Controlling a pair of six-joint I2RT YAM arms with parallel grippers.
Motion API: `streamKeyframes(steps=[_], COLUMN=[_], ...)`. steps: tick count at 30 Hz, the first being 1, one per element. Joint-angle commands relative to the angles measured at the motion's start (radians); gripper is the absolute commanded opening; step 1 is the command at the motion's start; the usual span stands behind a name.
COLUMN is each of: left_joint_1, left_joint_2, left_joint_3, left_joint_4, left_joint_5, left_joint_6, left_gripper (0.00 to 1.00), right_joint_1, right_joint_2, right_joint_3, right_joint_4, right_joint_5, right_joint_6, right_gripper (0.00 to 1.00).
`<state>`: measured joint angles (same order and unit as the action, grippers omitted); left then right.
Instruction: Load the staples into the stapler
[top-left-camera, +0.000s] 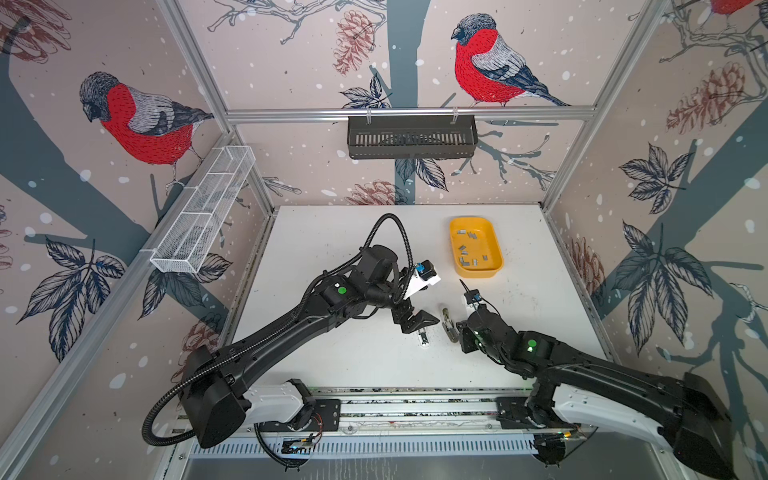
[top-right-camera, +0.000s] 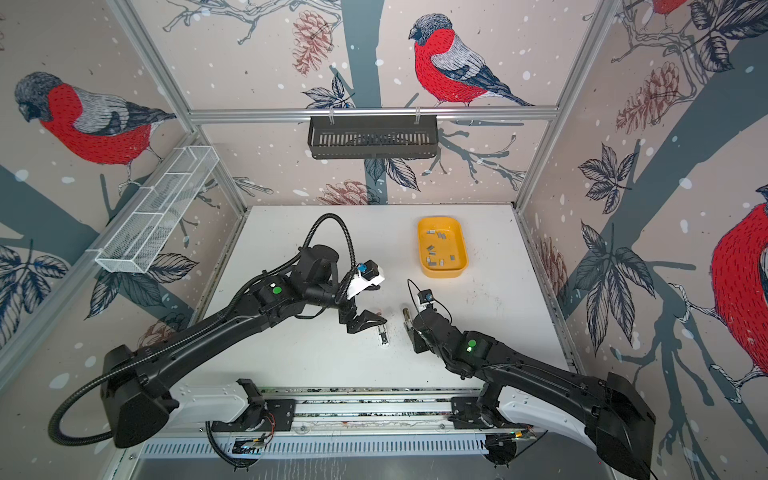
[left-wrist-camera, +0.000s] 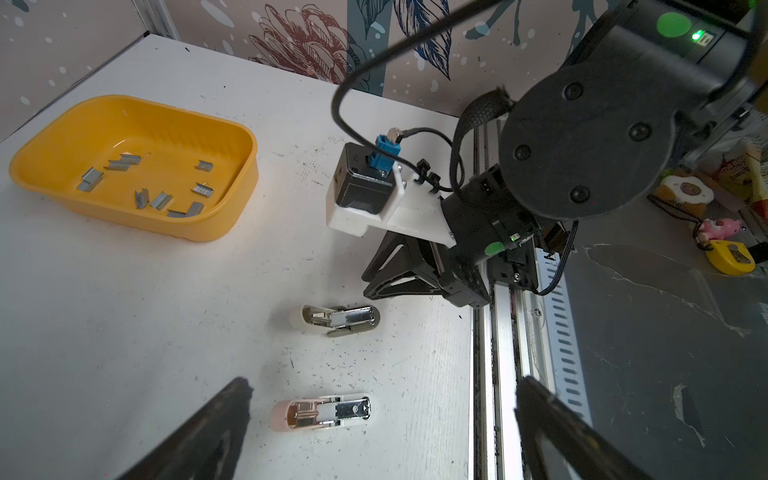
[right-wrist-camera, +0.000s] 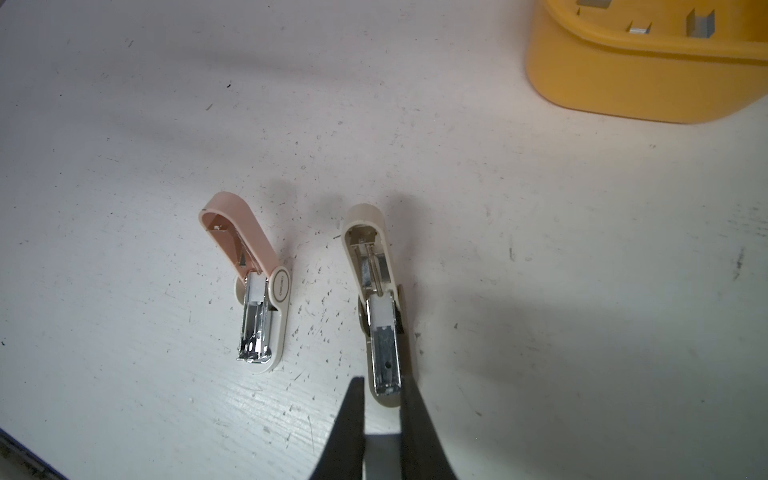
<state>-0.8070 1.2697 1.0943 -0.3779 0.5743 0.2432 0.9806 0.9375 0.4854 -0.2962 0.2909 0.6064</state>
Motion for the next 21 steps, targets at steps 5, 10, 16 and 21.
streamKeyframes(steps=[5, 10, 16, 21], left_joint_1=[0.002, 0.001, 0.002, 0.002], left_joint_2=[0.002, 0.016, 0.017, 0.028], left_joint_3=[-0.007, 0.005, 0.003, 0.005], left_joint_4=[0.031, 0.01, 0.014, 0.012], left_joint_5=[0.031, 0.023, 0.025, 0.041], left_joint_6=[0.011, 0.015, 0.011, 0.009], left_gripper=[0.99, 0.98, 0.98, 0.98], right_joint_1=[0.0, -0.003, -0.016, -0.045], right_joint_2=[0.077, 0.13, 0.166, 0.175], right_joint_3=[0.037, 0.051, 0.059, 0.053], right_joint_4=[0.035, 0.047, 0.06, 0.079], right_joint_5=[0.004, -0.002, -0.012, -0.03], right_joint_6=[-0.039, -0.053, -0.08, -0.1], right_gripper=[0.14, 0.14, 0.14, 0.14])
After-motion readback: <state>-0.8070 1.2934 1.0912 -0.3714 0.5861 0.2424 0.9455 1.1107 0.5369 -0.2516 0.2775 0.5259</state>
